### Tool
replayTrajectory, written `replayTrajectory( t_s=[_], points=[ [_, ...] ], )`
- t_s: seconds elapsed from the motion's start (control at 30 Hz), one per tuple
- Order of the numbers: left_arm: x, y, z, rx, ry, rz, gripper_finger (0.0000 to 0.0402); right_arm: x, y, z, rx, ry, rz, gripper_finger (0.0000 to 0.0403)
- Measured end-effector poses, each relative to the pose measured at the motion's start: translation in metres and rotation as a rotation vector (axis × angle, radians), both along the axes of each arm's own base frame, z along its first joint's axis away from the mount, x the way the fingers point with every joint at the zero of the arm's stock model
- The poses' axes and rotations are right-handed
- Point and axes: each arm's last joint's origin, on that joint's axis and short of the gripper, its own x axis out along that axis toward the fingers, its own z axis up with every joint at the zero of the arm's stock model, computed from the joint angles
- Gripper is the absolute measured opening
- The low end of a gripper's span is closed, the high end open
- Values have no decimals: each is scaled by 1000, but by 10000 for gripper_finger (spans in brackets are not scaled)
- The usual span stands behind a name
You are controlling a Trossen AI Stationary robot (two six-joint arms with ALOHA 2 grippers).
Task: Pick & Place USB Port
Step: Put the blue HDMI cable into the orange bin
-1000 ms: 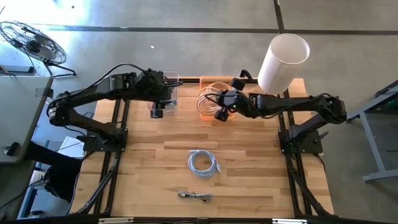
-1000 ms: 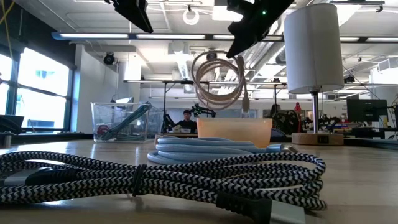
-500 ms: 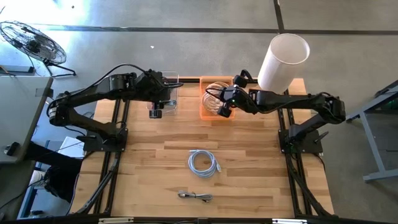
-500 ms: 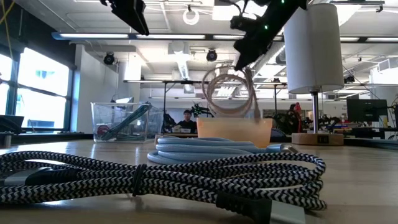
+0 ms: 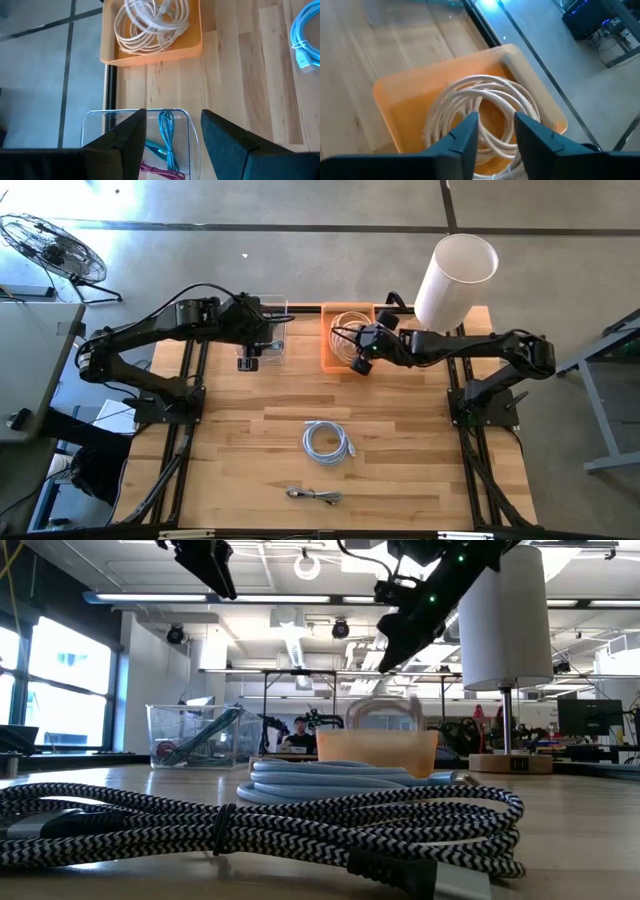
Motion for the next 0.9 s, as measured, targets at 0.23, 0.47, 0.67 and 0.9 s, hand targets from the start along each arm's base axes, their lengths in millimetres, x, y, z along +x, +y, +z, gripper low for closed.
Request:
replayTrajectory(
  t_s=[0.23,0.47,0.67,0.9],
  points=[
    [-1,-4,-2,-43,19,-33,182,3,1,11,-58,-68,18,187],
    [1,-34,-11,-98,93,-206,182,-3,24,41,-99,-221,94,221],
    [12,-63,-36,-112,120,-289,182,-21,56,70,-43,-375,187,222],
    [38,-76,-78,-176,96,-248,182,-40,92,88,-60,-439,254,222]
  ],
)
